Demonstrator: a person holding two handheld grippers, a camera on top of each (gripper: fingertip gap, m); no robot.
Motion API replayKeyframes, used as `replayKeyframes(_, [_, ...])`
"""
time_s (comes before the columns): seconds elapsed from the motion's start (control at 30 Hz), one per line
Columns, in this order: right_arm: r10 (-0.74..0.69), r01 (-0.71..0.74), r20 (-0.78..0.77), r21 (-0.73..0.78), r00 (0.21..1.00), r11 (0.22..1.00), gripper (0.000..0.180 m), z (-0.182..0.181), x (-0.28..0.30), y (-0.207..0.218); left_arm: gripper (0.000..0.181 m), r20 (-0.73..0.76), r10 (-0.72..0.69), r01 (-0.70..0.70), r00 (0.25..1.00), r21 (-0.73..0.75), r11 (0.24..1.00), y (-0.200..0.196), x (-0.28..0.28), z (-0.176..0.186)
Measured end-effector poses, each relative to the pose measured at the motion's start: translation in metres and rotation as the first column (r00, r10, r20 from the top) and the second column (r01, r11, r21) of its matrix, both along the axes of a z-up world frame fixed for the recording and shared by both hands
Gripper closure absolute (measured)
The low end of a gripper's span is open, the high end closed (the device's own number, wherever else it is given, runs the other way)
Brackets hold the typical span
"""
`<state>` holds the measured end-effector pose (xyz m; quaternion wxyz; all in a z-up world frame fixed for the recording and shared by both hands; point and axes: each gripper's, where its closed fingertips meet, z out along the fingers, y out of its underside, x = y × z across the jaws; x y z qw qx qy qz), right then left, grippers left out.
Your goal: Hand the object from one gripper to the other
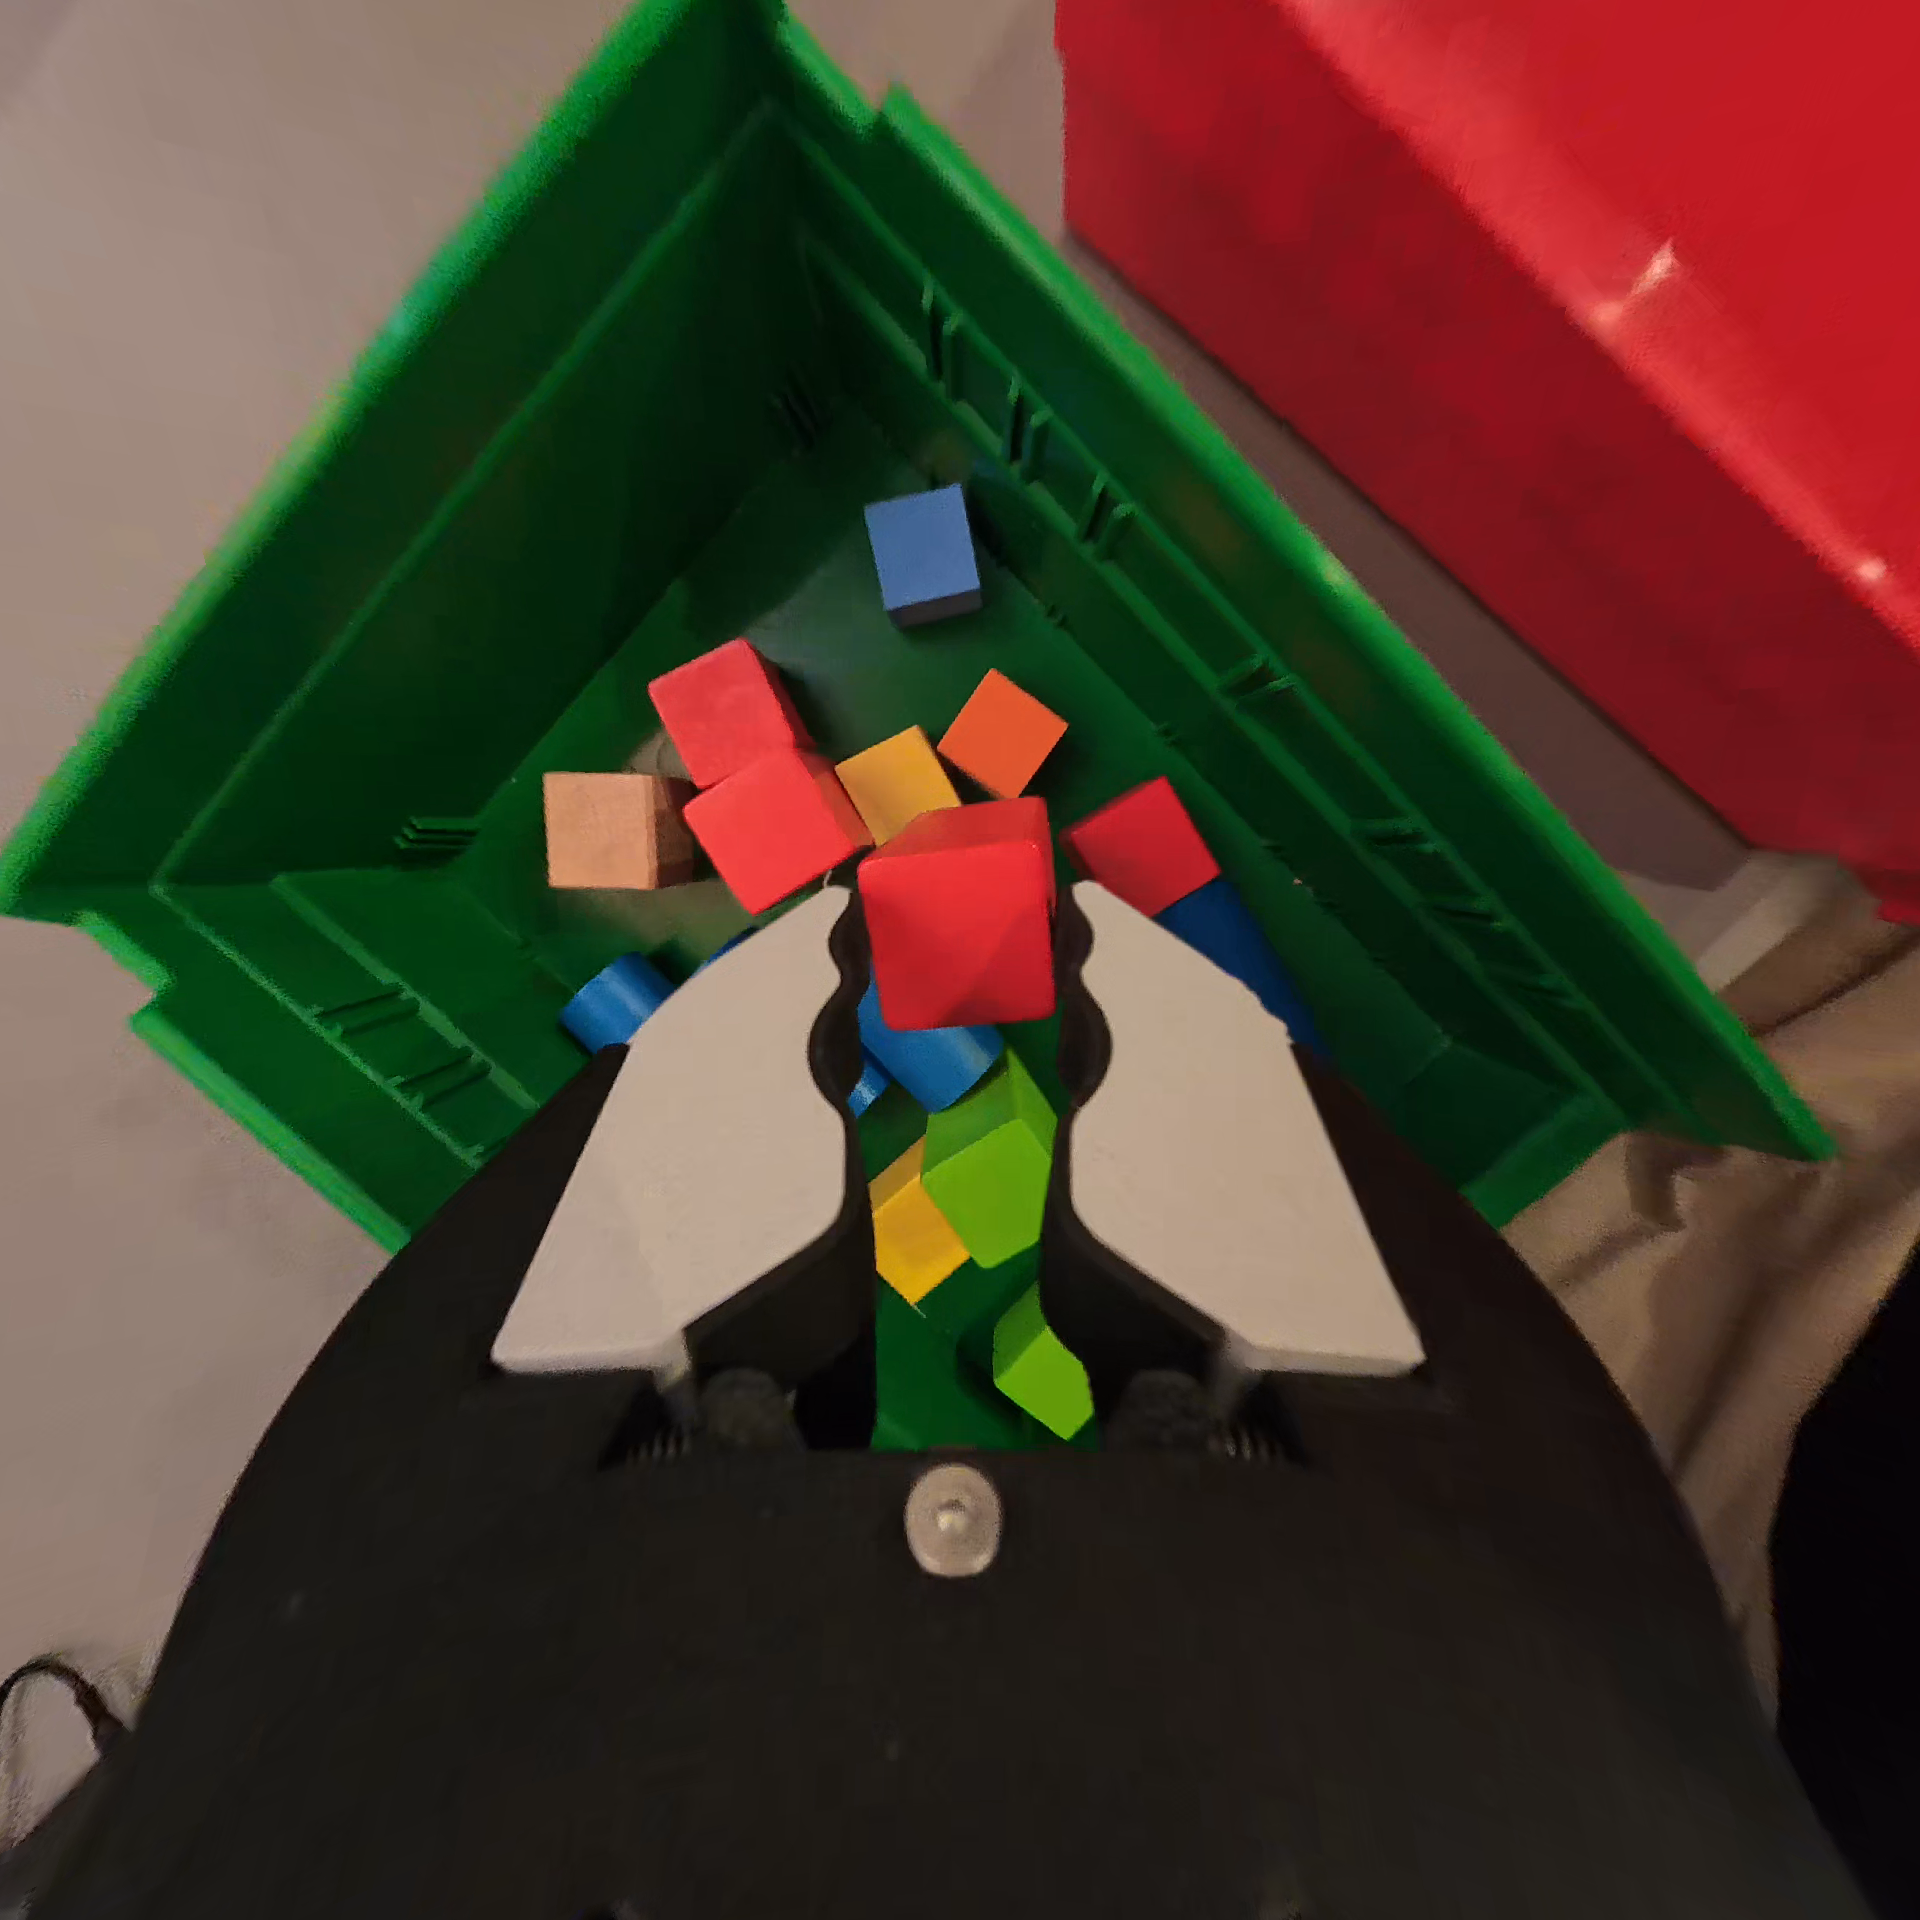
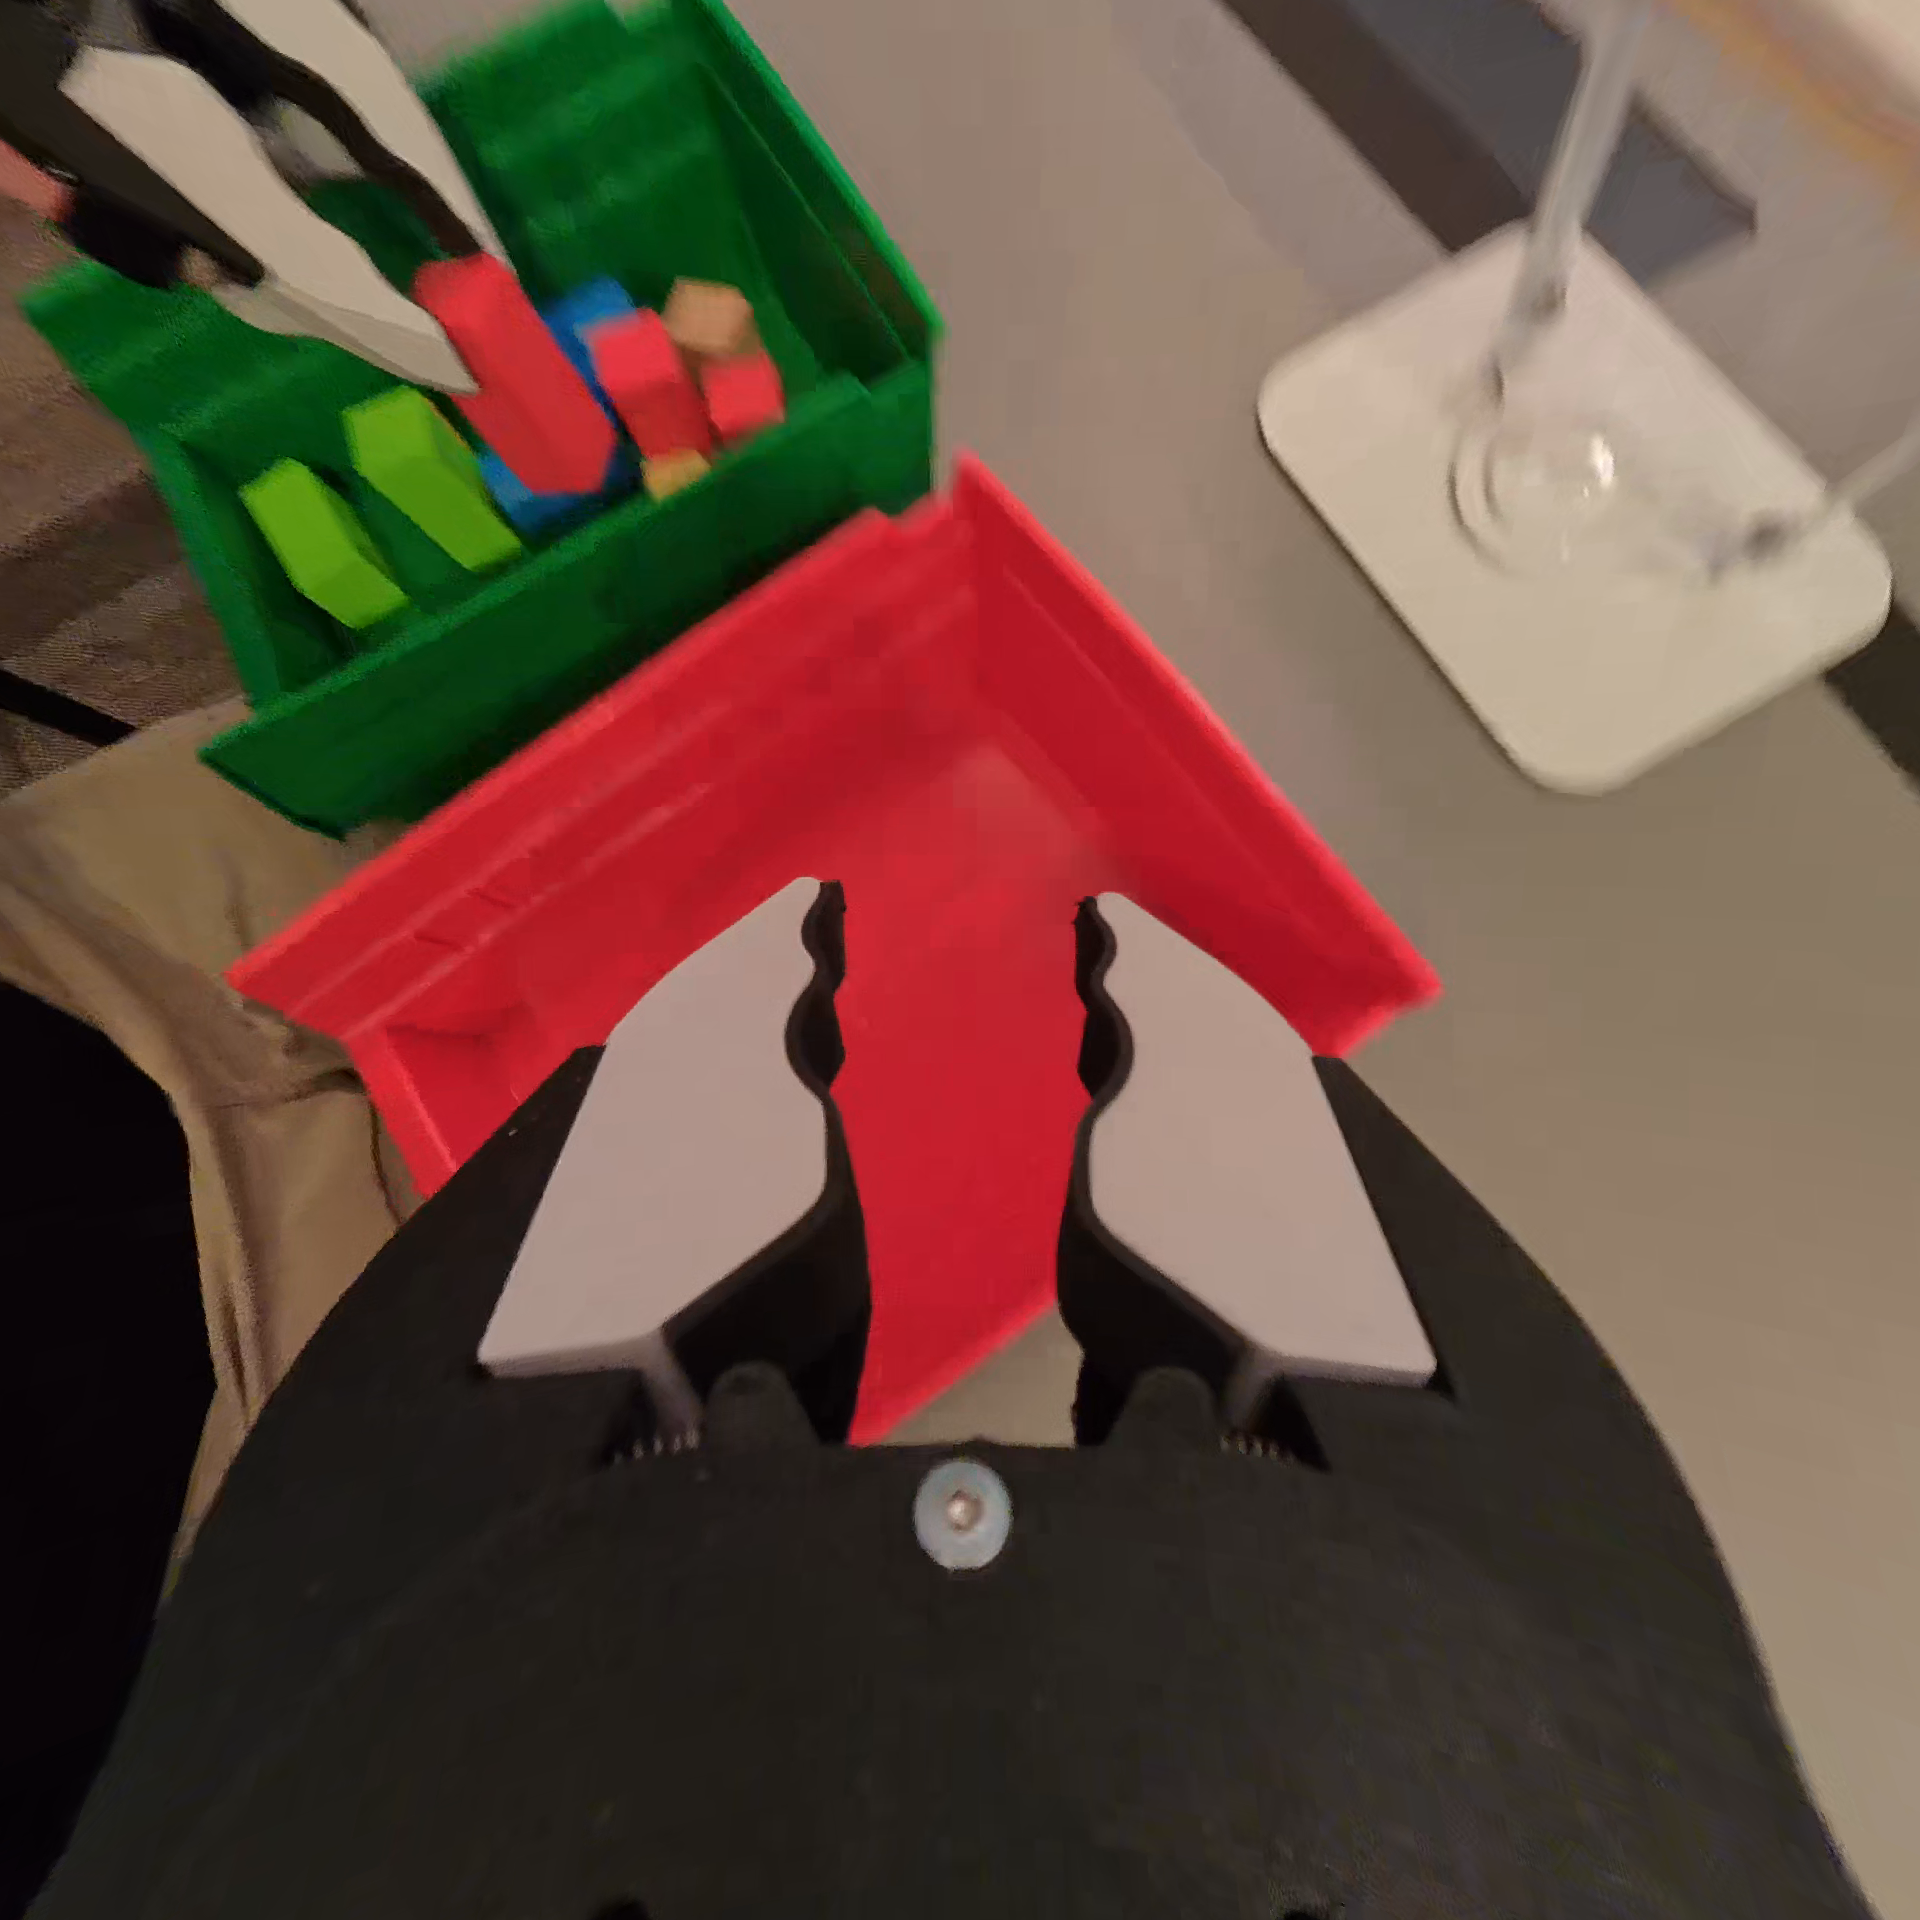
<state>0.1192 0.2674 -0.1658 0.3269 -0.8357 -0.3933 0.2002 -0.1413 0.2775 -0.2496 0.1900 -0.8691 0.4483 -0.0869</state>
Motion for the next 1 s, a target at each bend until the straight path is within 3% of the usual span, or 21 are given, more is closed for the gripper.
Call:
replayKeyframes(0.13, [0.189,-0.177,-0.1,0.119,0.977,0.977,0.133,0.02,-0.06,-0.019,0.147,0.15,-0.114,0.104,0.982,0.072,0.992,-0.013,0.02,0.042])
replayKeyframes(0.27, [0.334,-0.313,-0.117,0.161,0.935,0.936,0.129,0.012,-0.112,-0.04,0.146,0.296,-0.298,0.255,0.907,0.176,0.951,-0.039,0.057,0.081])
replayKeyframes(0.4, [0.43,-0.416,-0.07,0.156,0.9,0.896,0.122,-0.01,-0.143,-0.059,0.146,0.322,-0.431,0.366,0.843,0.243,0.898,-0.064,0.085,0.097])
replayKeyframes(0.53, [0.469,-0.454,-0.082,0.151,0.879,0.878,0.128,-0.014,-0.154,-0.067,0.146,0.299,-0.563,0.474,0.771,0.32,0.82,-0.086,0.102,0.101])
replayKeyframes(0.63, [0.514,-0.498,-0.072,0.165,0.855,0.851,0.146,-0.012,-0.154,-0.075,0.147,0.296,-0.573,0.479,0.764,0.335,0.811,-0.087,0.108,0.101])
replayKeyframes(1.0, [0.529,-0.493,-0.234,0.199,0.816,0.847,0.145,0.011,-0.16,-0.081,0.147,0.404,-0.602,0.471,0.689,0.383,0.795,-0.091,0.113,0.114])
